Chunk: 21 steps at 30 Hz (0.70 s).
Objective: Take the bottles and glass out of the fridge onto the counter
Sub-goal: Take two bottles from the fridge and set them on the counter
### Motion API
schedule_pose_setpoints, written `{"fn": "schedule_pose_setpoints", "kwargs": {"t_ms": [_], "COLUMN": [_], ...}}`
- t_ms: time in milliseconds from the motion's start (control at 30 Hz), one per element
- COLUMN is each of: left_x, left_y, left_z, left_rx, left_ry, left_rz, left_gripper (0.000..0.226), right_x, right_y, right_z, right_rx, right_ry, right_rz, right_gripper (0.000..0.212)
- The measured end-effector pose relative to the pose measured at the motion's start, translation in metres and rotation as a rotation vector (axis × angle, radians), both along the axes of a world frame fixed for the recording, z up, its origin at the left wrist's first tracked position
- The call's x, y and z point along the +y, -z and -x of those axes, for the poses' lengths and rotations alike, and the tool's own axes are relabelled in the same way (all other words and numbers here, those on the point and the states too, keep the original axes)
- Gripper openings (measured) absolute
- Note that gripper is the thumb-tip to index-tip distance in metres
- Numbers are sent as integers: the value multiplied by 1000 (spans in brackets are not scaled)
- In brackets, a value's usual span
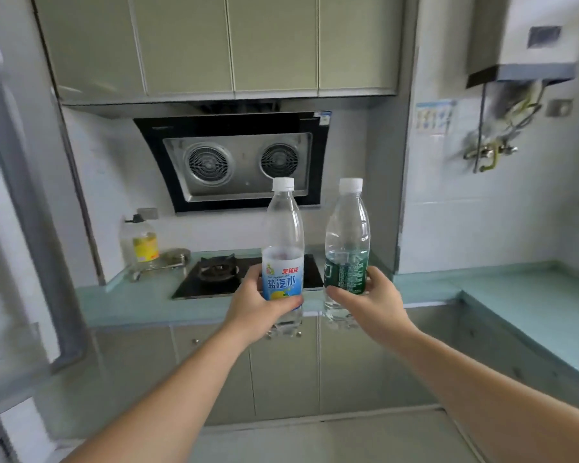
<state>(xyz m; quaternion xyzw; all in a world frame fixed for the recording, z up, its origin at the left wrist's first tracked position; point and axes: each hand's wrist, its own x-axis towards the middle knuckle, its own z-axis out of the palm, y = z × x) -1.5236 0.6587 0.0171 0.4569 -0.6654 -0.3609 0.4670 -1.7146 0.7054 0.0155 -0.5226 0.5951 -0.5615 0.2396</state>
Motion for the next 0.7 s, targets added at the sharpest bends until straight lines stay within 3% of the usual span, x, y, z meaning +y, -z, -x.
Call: {"fn": "schedule_pose_setpoints", "kwargs": {"t_ms": [333,500,700], "left_x": [-30,10,76], "left_y": [10,18,35], "left_z": [150,246,348], "left_rx": [48,59,44], "left_ry": [467,713,980], "left_rz": [-50,-70,-95], "left_gripper": [57,52,53], "right_x": [61,138,232], "right_y": [10,13,29], "right_z": [108,161,219], "right_rx": [-41,-22,-44], "right_ry": [485,750,1003], "right_rz": [-17,-36,-86], "right_gripper": [44,37,45]}}
